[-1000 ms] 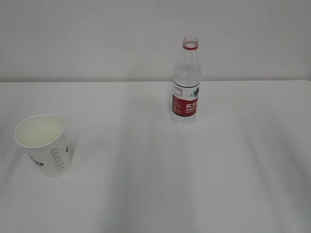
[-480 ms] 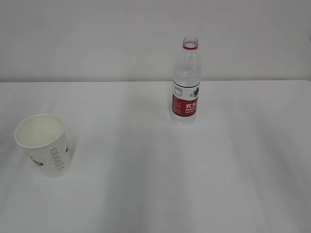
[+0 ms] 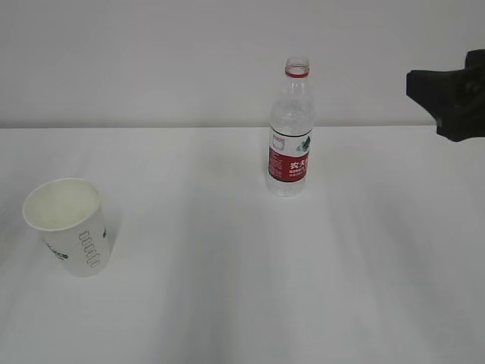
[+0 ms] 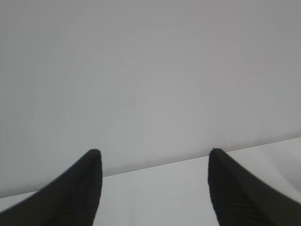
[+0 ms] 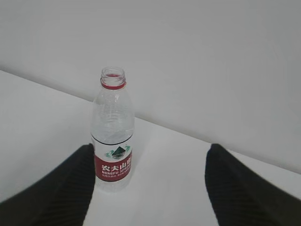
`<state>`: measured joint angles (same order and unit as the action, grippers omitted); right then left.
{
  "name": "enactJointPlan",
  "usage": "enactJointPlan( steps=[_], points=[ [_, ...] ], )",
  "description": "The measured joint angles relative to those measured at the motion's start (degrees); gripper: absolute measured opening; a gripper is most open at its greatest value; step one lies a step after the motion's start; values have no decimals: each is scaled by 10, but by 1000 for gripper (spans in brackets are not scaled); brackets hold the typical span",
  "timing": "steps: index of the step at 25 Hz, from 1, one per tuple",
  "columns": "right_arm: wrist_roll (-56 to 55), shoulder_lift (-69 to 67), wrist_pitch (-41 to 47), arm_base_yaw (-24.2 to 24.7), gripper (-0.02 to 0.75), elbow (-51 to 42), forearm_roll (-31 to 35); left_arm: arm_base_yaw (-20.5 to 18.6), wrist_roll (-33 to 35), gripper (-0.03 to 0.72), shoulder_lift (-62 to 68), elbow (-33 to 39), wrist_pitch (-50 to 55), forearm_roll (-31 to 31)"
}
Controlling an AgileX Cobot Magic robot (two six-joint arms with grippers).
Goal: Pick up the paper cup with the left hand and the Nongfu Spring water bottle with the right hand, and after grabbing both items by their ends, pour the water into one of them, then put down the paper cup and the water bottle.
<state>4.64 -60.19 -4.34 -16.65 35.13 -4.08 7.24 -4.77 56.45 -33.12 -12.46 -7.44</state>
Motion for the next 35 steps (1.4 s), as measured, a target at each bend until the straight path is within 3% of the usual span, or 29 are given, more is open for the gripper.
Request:
enactJointPlan(
  steps=[8, 13, 21, 28, 35],
  points=[
    [-9, -27, -13, 0, 550, -3, 0, 0, 0, 515, 0, 5, 34, 0],
    [-19, -27, -48, -1, 549, -32, -7, 0, 0, 515, 0, 50, 24, 0],
    [-127, -27, -130, -1, 549, -87, -118, 0, 0, 515, 1, 155, -92, 2],
    [-174, -39, -186, -1, 549, -127, -172, 0, -10, 515, 44, 171, -106, 32],
    [-178, -76, -214, -1, 549, -140, -178, 60, -19, 498, 128, 171, -106, 37]
  ],
)
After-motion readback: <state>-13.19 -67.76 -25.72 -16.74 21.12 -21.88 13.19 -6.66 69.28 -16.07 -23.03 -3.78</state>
